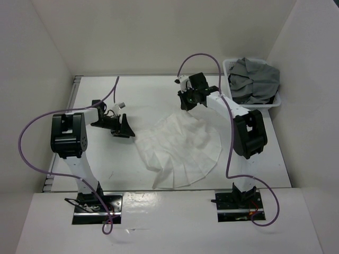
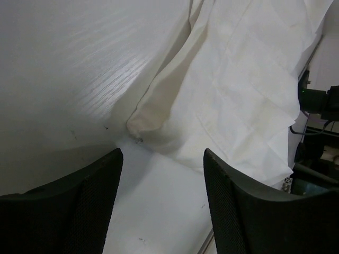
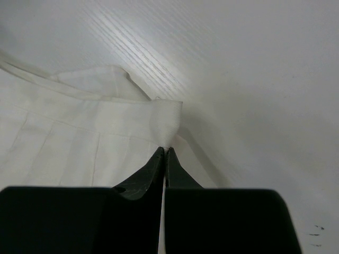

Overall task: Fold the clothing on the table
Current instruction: Flatten the skirt out

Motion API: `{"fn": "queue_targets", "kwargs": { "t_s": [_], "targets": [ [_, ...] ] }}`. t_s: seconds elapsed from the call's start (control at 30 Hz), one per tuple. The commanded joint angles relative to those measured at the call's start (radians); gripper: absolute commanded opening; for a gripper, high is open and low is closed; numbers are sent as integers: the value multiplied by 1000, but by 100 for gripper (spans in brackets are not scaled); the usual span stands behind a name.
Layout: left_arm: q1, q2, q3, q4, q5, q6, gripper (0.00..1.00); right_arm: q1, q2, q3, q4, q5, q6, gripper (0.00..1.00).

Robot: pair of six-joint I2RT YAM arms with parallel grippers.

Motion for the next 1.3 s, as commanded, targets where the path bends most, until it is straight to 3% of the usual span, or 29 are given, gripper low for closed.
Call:
{"fn": "queue_targets", "kwargs": {
  "t_s": [0.0,0.17,0.3,0.73,1.27],
  "targets": [
    [3,35,-19,64,25,-15,70,-15,-36,29,76,-15,15,0],
    [3,85,-42,98,25,-54,57,-56,-45,17,76,-54,26,0],
    [-6,110,-42,107,25,-64,53,-78,-54,17,76,-76,26,0],
    [-49,87,-15,236,-12,-241,53,-78,-63,7,56,-165,35,0],
    [-77,158,39,363,-174,-431,47,-78,-82,-2,47,-206,26,0]
  ]
}}
